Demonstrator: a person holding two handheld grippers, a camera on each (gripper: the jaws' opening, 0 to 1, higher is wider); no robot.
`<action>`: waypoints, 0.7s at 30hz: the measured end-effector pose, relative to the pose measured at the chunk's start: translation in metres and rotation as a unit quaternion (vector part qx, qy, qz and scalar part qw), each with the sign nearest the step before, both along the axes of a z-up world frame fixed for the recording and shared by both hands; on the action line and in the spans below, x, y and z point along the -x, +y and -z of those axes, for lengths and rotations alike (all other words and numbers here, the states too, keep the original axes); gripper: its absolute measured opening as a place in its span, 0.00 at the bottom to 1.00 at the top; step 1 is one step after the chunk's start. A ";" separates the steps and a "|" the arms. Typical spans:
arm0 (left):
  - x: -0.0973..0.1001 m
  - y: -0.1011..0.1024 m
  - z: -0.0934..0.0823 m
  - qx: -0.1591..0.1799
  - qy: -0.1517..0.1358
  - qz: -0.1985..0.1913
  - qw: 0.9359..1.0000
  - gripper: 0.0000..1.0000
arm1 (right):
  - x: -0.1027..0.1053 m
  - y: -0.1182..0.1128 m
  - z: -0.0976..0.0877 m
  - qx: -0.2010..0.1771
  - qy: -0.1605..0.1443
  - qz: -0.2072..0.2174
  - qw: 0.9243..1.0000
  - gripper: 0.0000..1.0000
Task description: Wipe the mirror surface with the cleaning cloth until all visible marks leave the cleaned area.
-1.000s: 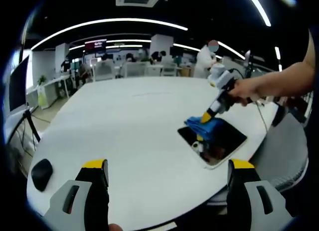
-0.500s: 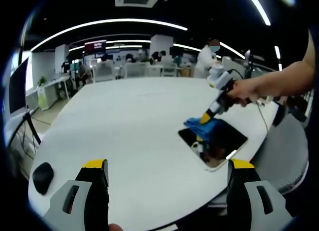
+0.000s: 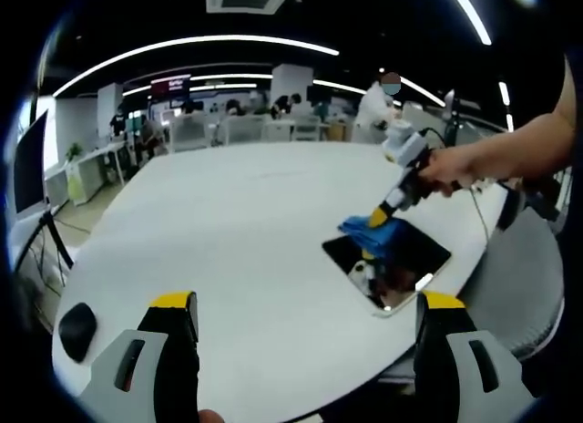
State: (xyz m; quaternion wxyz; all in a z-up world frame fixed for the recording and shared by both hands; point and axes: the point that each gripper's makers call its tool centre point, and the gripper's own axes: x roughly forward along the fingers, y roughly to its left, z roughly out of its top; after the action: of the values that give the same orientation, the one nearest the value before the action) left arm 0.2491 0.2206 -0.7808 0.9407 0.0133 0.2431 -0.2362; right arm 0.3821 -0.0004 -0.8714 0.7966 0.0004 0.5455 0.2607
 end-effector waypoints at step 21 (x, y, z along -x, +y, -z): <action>-0.001 -0.001 -0.001 0.000 -0.001 0.002 1.000 0.99 | -0.003 -0.034 -0.002 0.010 0.005 0.020 1.000 0.00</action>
State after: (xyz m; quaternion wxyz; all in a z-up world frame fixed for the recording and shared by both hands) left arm 0.2504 0.2196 -0.7796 0.9405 0.0137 0.2418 -0.2383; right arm 0.3851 -0.0340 -0.8690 0.7989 0.0042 0.5517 0.2394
